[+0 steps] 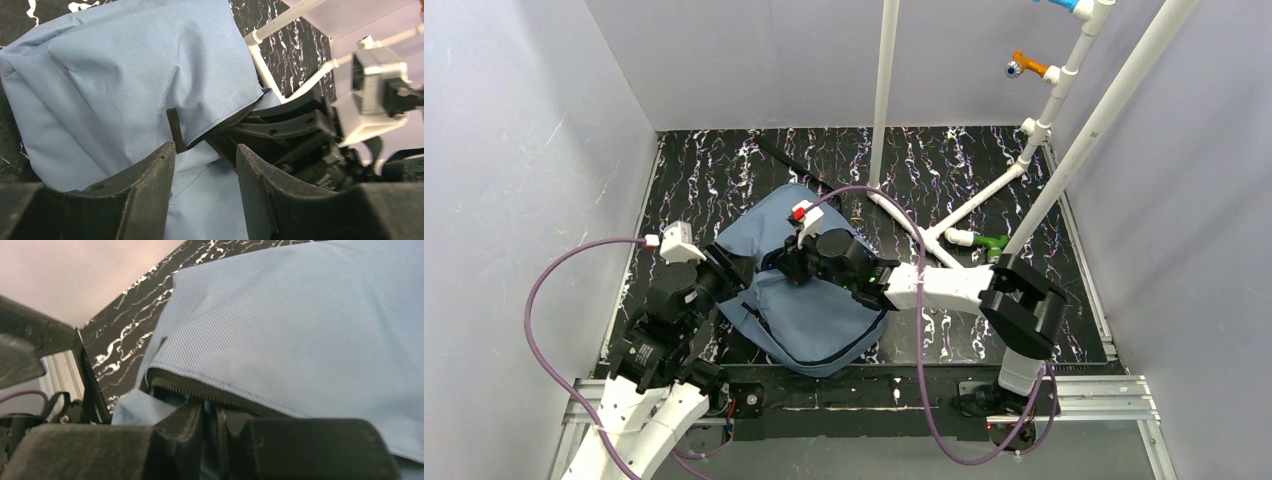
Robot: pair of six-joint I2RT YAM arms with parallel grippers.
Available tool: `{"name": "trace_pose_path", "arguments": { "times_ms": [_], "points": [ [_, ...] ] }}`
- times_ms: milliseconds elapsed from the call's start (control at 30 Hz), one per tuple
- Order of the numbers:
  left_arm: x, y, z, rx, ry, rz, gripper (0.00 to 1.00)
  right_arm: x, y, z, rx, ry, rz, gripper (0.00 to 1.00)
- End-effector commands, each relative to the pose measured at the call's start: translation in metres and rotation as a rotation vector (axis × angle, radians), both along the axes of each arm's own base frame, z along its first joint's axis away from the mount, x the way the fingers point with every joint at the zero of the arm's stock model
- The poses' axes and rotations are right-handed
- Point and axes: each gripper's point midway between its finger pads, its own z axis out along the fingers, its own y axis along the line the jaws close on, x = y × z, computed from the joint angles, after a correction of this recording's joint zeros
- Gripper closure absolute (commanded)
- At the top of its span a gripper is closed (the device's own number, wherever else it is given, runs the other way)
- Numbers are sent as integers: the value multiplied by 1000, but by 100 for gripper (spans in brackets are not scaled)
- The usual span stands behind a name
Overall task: Pack the student bag
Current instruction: Adjust the stationery in the student bag.
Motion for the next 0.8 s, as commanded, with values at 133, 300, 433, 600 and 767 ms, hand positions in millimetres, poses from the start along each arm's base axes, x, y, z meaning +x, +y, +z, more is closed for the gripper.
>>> {"name": "trace_pose_path", "arguments": {
  "times_ms": [133,300,433,600,767],
  "points": [
    [29,-35,31,83,27,-176,51,-1,-75,24,-130,45,-60,59],
    [53,-54,34,95,42,-235,54,7,-107,30,-166,125,-57,47],
    [55,-66,34,104,44,-315,56,8,-109,38,-194,169,119,29],
    [41,-60,34,130,51,-335,55,-16,-93,40,-269,71,491,25],
    [20,-49,38,148,51,-331,49,-25,-72,30,-225,-85,624,18]
  ]
}}
